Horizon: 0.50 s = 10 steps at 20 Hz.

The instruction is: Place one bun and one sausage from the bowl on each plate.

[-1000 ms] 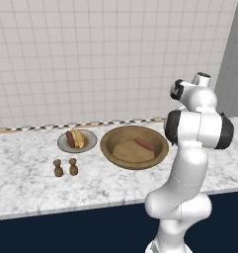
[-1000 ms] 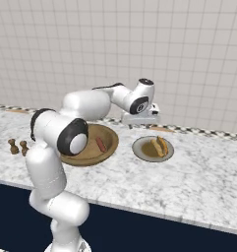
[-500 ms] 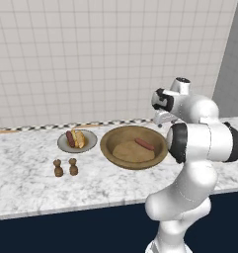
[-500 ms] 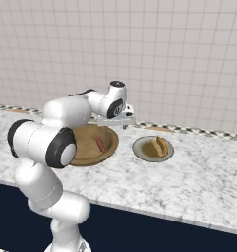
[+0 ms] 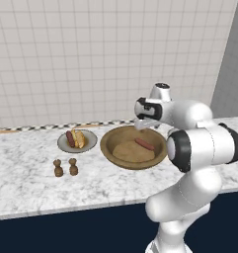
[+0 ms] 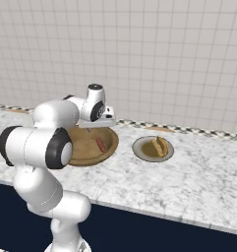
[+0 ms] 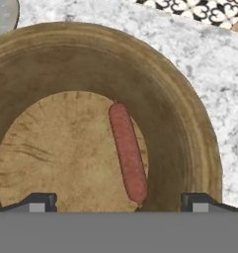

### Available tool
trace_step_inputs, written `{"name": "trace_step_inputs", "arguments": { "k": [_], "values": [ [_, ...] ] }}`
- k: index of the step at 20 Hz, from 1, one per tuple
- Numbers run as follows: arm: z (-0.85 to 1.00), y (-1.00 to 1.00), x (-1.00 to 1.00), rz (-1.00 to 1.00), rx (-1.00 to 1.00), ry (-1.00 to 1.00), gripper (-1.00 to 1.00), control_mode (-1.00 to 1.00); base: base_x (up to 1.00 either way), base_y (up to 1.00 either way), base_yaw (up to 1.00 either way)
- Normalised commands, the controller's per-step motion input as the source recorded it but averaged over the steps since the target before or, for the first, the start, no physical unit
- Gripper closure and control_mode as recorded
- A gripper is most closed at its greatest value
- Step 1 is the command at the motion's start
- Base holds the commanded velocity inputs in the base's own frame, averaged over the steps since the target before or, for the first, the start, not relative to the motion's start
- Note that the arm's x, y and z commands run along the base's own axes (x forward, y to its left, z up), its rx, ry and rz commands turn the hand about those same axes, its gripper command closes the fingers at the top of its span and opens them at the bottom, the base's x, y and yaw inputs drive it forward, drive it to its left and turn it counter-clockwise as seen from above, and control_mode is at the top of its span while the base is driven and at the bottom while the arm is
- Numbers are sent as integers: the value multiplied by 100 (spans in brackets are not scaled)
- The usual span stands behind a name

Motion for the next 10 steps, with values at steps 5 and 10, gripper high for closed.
{"name": "trace_step_inputs", "arguments": {
  "k": [5, 10],
  "values": [
    [-62, 11, 0, 0, -1, 0, -100, -100, 0, 0, 0],
    [-47, 0, 8, 0, -7, 0, -100, -100, 0, 0, 0]
  ]
}}
